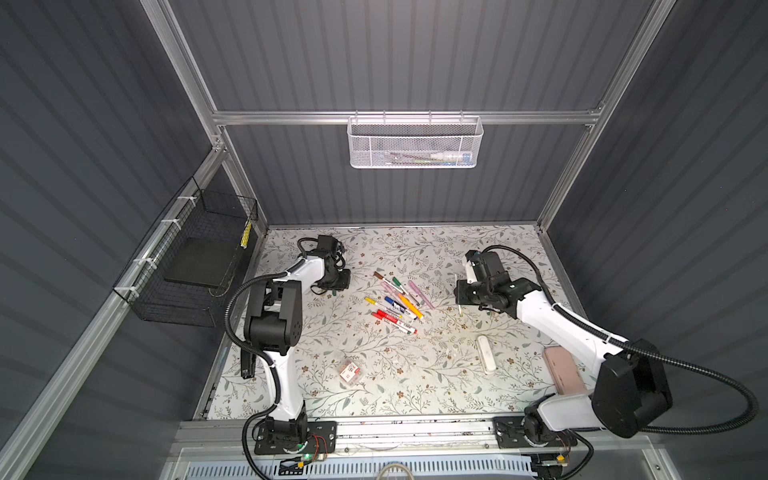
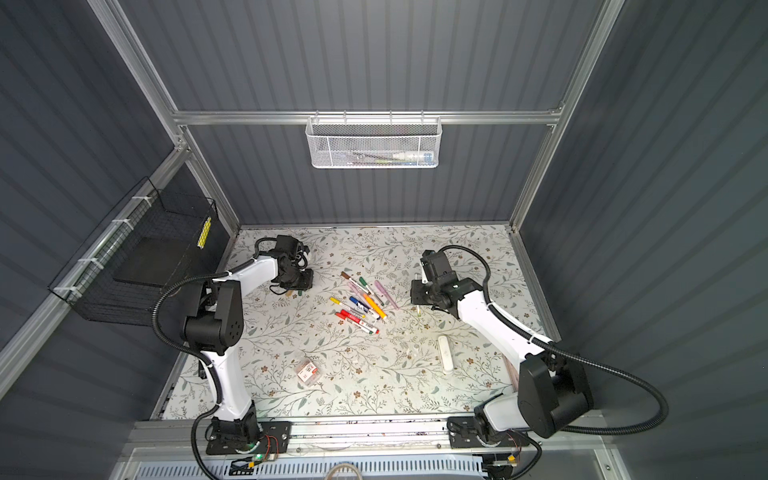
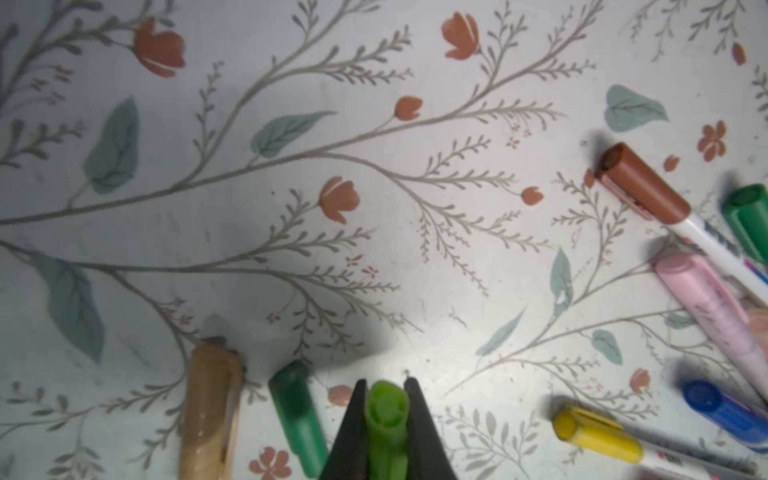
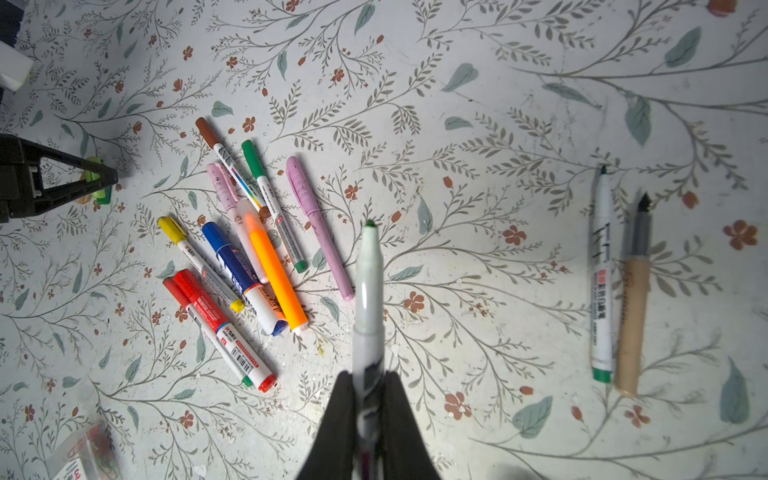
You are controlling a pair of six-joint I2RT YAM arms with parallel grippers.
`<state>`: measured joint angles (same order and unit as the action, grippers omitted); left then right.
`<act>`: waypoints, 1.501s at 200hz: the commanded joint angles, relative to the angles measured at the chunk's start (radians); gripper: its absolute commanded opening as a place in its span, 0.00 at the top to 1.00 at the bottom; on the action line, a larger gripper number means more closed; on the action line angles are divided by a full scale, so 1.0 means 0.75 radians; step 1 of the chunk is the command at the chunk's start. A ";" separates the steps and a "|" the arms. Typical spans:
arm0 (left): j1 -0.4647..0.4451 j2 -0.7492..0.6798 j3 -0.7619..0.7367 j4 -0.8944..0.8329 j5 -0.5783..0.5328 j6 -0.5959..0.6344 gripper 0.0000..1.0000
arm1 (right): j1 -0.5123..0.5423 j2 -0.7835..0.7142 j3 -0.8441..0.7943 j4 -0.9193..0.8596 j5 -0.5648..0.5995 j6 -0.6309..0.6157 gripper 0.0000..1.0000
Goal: Open the pen caps
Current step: 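Lower the lime-green cap with the left gripper while the right carries the marker, then open the left gripper to drop the cap while the right sets the marker down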
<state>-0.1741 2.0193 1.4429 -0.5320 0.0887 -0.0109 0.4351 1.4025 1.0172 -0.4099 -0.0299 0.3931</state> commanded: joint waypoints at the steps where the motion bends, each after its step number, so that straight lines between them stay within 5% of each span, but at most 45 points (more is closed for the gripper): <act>1: 0.005 0.028 0.047 -0.055 -0.079 -0.016 0.97 | -0.023 -0.019 -0.021 -0.040 -0.001 -0.026 1.00; 119: 0.005 -0.062 0.015 -0.070 -0.061 -0.040 0.61 | -0.113 0.053 0.029 -0.082 -0.035 -0.070 1.00; 155: 0.005 -0.273 -0.026 -0.057 -0.008 -0.011 0.50 | -0.163 0.121 0.082 -0.113 -0.039 -0.091 1.00; 196: 0.019 -0.648 -0.322 0.087 0.066 0.127 0.29 | -0.233 0.319 0.216 -0.182 -0.042 -0.130 1.00; 230: 0.123 -0.901 -0.523 0.253 0.229 0.133 0.21 | -0.296 0.471 0.279 -0.192 -0.001 -0.160 1.00; 300: 0.429 -0.952 -0.584 0.346 0.466 -0.019 0.03 | -0.349 0.678 0.362 -0.170 0.007 -0.195 1.00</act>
<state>0.0776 1.3182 1.0374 -0.3264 0.3210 0.0479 0.1825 1.8771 1.2552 -0.5240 -0.0406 0.2710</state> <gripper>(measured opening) 0.961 0.109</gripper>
